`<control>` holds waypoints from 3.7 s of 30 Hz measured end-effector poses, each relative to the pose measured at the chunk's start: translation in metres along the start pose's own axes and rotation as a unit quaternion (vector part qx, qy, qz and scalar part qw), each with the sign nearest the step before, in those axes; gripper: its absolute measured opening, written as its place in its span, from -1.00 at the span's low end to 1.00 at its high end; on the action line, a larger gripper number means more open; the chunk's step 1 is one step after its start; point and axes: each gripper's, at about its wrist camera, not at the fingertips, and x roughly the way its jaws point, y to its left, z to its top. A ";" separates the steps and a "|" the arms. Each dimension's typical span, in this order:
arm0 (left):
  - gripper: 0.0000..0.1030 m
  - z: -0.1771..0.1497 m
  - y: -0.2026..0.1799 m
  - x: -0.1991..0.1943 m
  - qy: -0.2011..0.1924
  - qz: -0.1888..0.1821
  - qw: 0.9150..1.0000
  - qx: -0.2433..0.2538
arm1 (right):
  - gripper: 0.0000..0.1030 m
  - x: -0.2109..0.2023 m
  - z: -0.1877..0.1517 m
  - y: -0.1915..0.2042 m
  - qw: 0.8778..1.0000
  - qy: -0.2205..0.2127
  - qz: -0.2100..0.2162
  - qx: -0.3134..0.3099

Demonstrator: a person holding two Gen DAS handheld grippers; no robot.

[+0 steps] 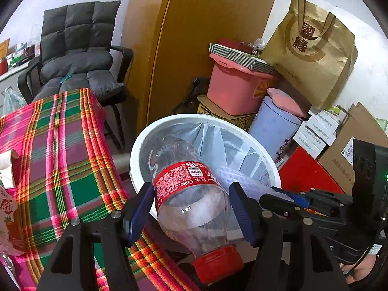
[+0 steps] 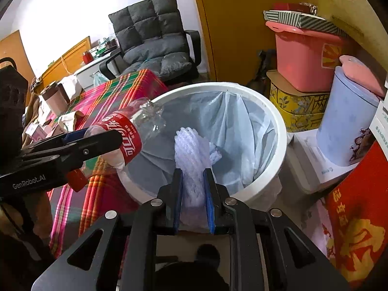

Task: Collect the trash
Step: 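Open both tools to drop the bottle and foam net into the bin, then move both tools back toward the remaining items on the table, then grasp the clear plastic cup with the left tool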

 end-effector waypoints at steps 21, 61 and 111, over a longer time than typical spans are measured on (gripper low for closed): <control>0.25 -0.005 0.014 -0.034 -0.029 0.014 0.999 -0.027 | -0.02 -0.015 0.000 0.008 1.000 -0.028 0.002 0.004; 0.25 -0.109 0.104 -0.176 -0.067 0.191 0.971 -0.128 | -0.02 -0.018 -0.023 0.120 0.985 -0.009 0.146 -0.090; -0.41 -0.129 0.193 -0.182 -0.048 0.279 0.938 -0.202 | -0.02 0.027 0.000 0.191 0.978 0.019 0.161 -0.133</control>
